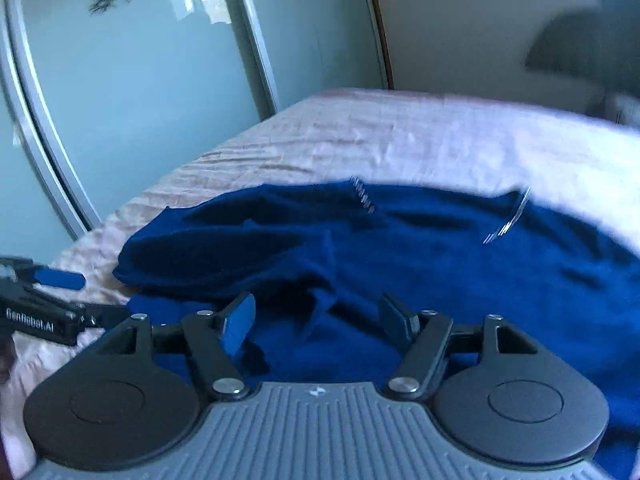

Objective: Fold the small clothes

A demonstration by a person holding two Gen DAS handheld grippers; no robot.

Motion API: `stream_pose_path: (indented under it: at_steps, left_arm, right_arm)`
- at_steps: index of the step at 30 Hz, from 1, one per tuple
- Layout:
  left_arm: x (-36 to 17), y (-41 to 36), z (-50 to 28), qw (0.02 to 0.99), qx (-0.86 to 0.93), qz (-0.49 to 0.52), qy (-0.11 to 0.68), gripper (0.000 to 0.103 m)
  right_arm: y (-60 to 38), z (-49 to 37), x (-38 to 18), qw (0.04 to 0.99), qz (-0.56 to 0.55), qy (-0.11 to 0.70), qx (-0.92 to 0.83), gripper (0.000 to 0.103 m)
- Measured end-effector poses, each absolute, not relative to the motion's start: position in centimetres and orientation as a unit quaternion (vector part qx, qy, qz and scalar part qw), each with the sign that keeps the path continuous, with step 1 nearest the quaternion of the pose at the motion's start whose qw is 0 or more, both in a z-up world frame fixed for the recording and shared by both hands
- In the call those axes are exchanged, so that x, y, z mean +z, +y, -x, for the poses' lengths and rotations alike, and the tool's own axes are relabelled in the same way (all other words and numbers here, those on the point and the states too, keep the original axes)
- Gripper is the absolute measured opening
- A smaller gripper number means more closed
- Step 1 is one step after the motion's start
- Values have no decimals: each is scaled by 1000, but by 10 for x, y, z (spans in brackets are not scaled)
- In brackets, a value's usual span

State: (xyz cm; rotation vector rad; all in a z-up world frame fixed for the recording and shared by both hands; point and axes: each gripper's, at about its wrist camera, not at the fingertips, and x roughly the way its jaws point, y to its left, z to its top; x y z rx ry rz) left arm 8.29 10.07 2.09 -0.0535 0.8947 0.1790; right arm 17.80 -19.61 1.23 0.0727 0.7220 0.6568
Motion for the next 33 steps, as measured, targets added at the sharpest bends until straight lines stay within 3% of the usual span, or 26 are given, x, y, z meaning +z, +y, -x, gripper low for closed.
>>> stream_pose_path:
  at_steps: [1, 5, 6, 9, 14, 21, 25, 33]
  left_arm:
    - [21, 100, -83, 898, 86, 25, 432, 102]
    - [21, 97, -84, 899, 83, 21, 430, 102]
    - [21, 97, -84, 898, 84, 20, 430, 102]
    - [20, 98, -88, 897, 90, 18, 431, 102]
    - [22, 98, -92, 899, 89, 37, 428, 102]
    - [20, 83, -95, 899, 75, 22, 430, 102]
    - [19, 79, -96, 899, 70, 20, 432, 102]
    - [15, 69, -99, 897, 61, 12, 439, 102]
  right_arm:
    - [-193, -182, 6, 875, -51, 358, 321, 63]
    - [-182, -197, -17, 855, -100, 394, 322, 11]
    - [-182, -197, -19, 855, -108, 391, 324, 7]
    - [-178, -185, -6, 884, -57, 352, 303, 5]
    - [-165, -159, 30, 944, 153, 216, 198, 5]
    - [-171, -149, 39, 932, 348, 83, 52, 5]
    - [-193, -157, 26, 919, 385, 88, 10, 5]
    - [-243, -164, 11, 923, 356, 143, -33, 5]
